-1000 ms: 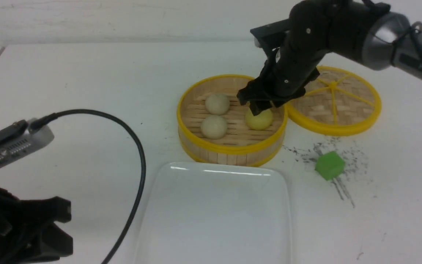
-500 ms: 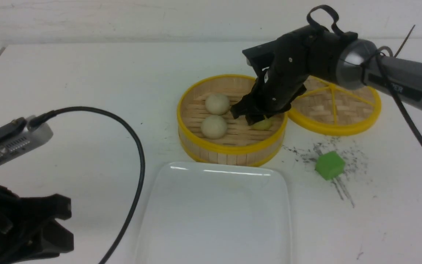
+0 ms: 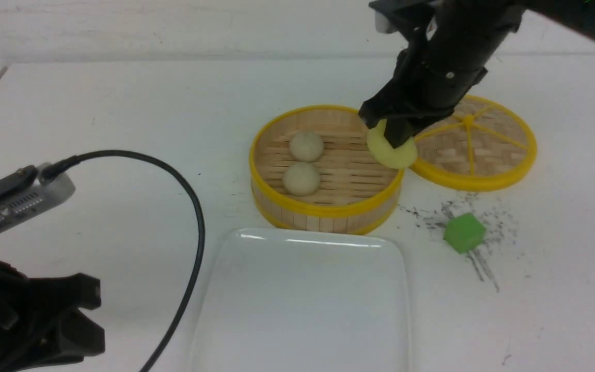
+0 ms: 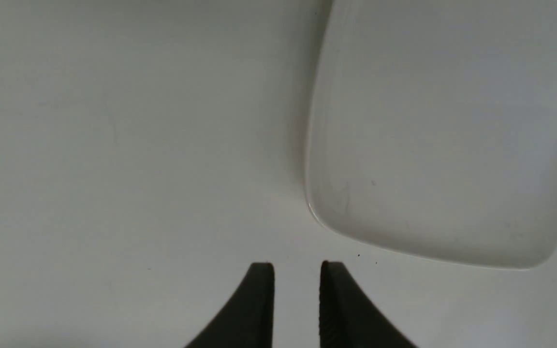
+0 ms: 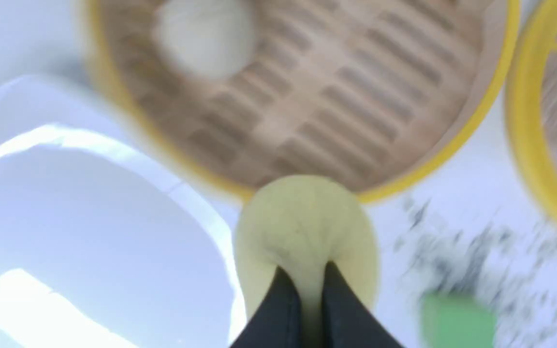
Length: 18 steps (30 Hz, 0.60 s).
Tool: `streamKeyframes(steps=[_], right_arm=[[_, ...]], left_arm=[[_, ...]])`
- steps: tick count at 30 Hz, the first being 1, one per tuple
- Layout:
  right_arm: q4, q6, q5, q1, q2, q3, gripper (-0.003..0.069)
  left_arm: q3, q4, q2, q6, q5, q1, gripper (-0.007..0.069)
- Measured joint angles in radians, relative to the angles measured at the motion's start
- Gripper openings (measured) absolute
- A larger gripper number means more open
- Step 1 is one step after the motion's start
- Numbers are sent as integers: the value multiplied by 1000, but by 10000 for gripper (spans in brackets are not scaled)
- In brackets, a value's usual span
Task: Put the steamed buns into the plate on the white tablecloth.
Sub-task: 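Move the steamed bun from the bamboo steamer onto the white plate with the right gripper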
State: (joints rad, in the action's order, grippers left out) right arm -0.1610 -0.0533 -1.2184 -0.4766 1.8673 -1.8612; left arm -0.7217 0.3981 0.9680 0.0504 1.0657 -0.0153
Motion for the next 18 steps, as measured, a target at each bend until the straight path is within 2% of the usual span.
streamKeyframes(steps=[4, 9, 14, 16, 17, 18], right_arm=[[-94, -6, -8, -40, -98, 153, 16], [-114, -9, 28, -125, -111, 359, 21], [-67, 12, 311, -213, -50, 509, 72], [-56, 21, 345, -221, -34, 519, 96], [-52, 37, 384, -229, -6, 526, 150], [-51, 40, 387, -230, -3, 525, 158]], left_arm=[[0, -1, 0, 0, -1, 0, 178], [0, -1, 0, 0, -5, 0, 180], [0, -2, 0, 0, -42, 0, 181], [0, -2, 0, 0, -49, 0, 181], [0, -2, 0, 0, -56, 0, 182], [0, -2, 0, 0, -56, 0, 182]])
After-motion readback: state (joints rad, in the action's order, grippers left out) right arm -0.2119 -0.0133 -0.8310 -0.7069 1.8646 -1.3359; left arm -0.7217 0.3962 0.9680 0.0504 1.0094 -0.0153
